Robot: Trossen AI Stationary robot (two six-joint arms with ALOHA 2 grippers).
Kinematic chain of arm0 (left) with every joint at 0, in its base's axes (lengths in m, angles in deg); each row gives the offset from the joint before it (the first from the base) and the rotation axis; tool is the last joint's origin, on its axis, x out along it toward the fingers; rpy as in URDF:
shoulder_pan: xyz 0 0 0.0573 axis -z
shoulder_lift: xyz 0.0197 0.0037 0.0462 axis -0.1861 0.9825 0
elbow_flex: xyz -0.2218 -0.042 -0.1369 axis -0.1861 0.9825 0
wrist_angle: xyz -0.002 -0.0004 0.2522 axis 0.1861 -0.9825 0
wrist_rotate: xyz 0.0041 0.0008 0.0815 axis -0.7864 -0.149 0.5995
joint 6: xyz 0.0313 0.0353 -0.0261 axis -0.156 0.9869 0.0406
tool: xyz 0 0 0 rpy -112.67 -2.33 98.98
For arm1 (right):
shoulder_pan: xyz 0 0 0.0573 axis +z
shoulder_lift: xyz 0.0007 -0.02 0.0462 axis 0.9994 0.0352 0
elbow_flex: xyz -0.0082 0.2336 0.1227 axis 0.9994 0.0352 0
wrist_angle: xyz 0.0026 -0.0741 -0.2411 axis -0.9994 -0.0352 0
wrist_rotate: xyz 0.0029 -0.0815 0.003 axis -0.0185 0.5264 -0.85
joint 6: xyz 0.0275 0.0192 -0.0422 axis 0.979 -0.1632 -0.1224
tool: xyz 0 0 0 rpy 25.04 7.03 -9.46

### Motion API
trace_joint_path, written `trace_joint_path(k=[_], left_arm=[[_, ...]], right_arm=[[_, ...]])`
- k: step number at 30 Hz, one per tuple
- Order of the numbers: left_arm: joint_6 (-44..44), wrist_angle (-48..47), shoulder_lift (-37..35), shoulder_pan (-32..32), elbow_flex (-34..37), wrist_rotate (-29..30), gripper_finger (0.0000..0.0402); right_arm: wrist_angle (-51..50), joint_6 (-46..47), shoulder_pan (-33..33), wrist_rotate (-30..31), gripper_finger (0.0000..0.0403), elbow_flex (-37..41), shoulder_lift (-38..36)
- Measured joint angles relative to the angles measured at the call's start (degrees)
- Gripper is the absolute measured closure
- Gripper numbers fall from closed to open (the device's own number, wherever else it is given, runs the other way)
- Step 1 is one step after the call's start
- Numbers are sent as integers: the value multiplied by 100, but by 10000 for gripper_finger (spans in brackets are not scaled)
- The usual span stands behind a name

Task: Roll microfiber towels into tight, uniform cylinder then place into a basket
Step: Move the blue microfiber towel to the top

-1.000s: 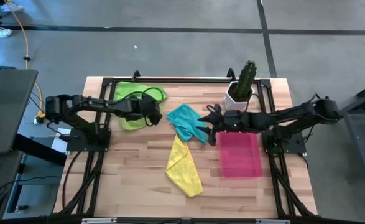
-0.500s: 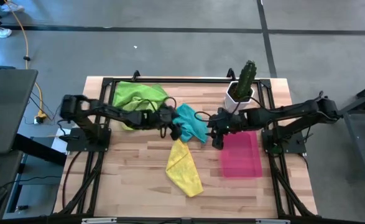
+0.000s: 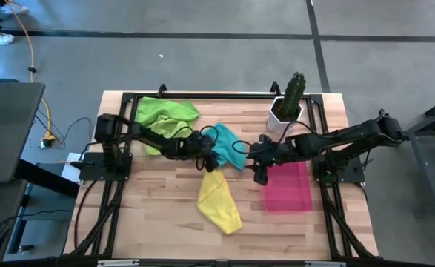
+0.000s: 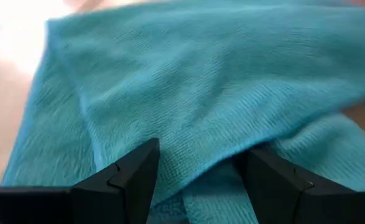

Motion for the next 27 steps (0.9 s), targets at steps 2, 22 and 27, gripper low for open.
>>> trace_joint_path(k=[2, 22, 27], left_arm=[[-65, -233, -6, -125, -10, 353, 193], [-1772, -982, -22, -1657, -15, 948, 193], [-1424, -1137, -160, -1755, -121, 682, 193]], right_arm=[[4, -2, -9, 15, 238, 0, 0], [12, 4, -15, 754, 238, 0, 0], [45, 0, -15, 754, 238, 0, 0]])
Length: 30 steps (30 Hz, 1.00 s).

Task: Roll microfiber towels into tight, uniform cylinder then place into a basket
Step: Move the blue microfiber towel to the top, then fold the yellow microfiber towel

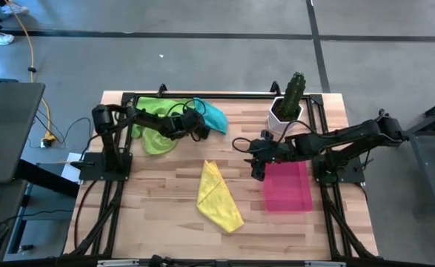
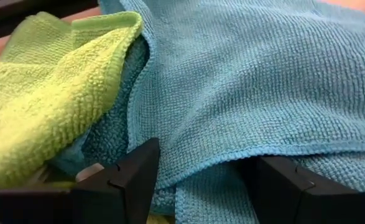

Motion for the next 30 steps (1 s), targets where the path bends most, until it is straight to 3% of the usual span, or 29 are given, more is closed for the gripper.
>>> trace_joint_path(k=[7, 13, 15, 19, 30], left_arm=[[818, -618, -1018, 158, -368, -973, 193], [2579, -991, -1830, 667, -372, -3132, 193], [3060, -1058, -1899, 905, -365, -3614, 193], [3579, -990, -1829, 1364, -367, -3767, 193], [4187, -323, -498, 2011, -371, -3732, 193]], right_arm=[[294, 5, 0, 0, 238, 0, 0], [496, -7, 0, 0, 238, 0, 0], [499, -39, 0, 0, 238, 0, 0], [504, -49, 0, 0, 238, 0, 11], [555, -50, 9, -32, 238, 2, 761]])
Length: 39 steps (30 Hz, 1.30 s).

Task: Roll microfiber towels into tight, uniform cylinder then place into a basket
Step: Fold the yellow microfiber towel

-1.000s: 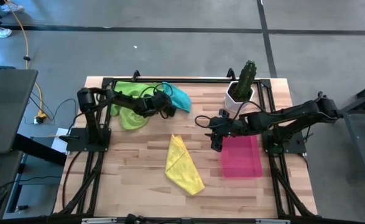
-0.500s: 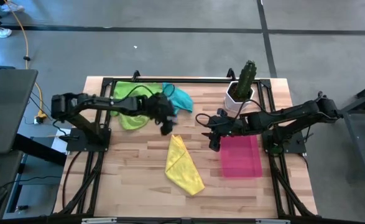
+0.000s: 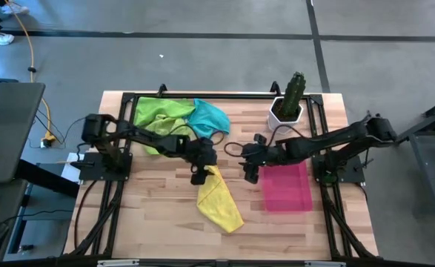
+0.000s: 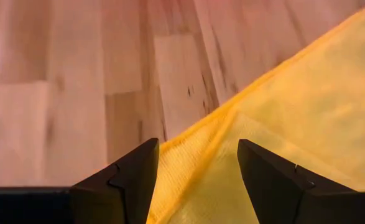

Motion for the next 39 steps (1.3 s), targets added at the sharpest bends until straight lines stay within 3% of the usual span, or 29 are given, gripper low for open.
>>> trace_joint_path(k=[6, 12, 23, 34, 39], left_arm=[[-92, 114, 401, -2, 0, -31, 193], [-91, -412, 284, 86, -4, -645, 193], [-91, -526, 74, 356, -15, -534, 199], [-250, -881, -160, 664, -9, -474, 305], [-401, -956, -160, 673, -9, -212, 333]], right_arm=[[88, 2, -2, -107, 238, 0, 407], [253, 1, 0, -285, 238, 0, 456], [429, -204, -2, -287, 238, 0, 456], [454, -199, -2, -280, 238, -2, 454], [456, -199, -2, -279, 238, -2, 454]])
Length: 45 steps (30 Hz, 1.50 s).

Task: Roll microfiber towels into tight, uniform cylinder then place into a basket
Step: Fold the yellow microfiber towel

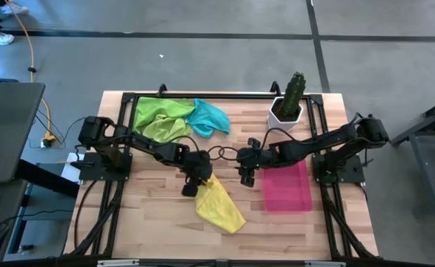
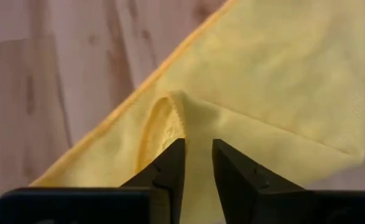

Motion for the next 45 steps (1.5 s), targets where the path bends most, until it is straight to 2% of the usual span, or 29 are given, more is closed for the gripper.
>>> trace_joint_path(k=[7, 18, 24, 28, 37, 41, 45], left_arm=[[-103, 39, 0, -15, 0, 463, 322], [-49, 218, 0, -15, 0, 417, 239], [9, 727, 91, 9, 1, 423, 222], [8, 977, 227, 3, -1, 424, 224], [-142, 379, 306, 7, 2, 364, 239], [-134, 295, 306, 39, 2, 72, 268], [63, 331, 303, 136, 2, 76, 315]], right_arm=[[4, 28, 0, 1, 238, 0, 0], [4, 48, 0, 2, 238, 0, -2], [4, 47, 0, 2, 238, -1, -2], [4, 48, 0, 2, 238, -2, -4], [2, 41, 0, 2, 238, -2, -4], [2, 2, 0, 5, 238, -2, -4], [2, -6, 0, 4, 238, -2, -4]])
